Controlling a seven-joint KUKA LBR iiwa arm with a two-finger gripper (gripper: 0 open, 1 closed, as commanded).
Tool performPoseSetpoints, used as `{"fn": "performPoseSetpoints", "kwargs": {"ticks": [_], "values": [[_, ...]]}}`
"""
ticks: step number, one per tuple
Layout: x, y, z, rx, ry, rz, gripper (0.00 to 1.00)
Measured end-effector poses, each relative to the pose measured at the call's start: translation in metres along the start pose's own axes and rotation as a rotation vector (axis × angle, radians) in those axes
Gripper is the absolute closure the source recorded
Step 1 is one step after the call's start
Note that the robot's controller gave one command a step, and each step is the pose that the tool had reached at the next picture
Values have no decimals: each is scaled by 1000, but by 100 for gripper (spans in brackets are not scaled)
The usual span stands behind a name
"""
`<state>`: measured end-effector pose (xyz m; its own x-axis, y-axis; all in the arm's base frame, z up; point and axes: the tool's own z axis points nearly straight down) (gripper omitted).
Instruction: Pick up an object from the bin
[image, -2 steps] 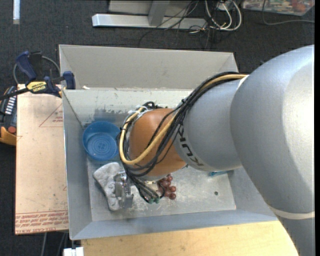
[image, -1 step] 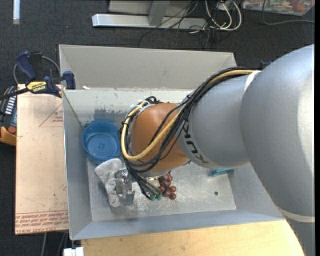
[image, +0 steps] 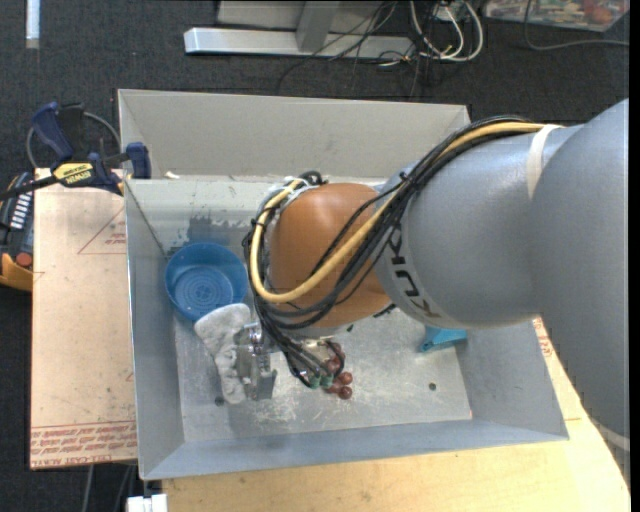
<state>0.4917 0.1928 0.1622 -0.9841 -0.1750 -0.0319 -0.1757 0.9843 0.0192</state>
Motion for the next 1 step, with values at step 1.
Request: {"fn": "performPoseSetpoints", "kwargs": {"ticks": [1], "values": [[-1,1,-24,0,-1,0,100]]}}
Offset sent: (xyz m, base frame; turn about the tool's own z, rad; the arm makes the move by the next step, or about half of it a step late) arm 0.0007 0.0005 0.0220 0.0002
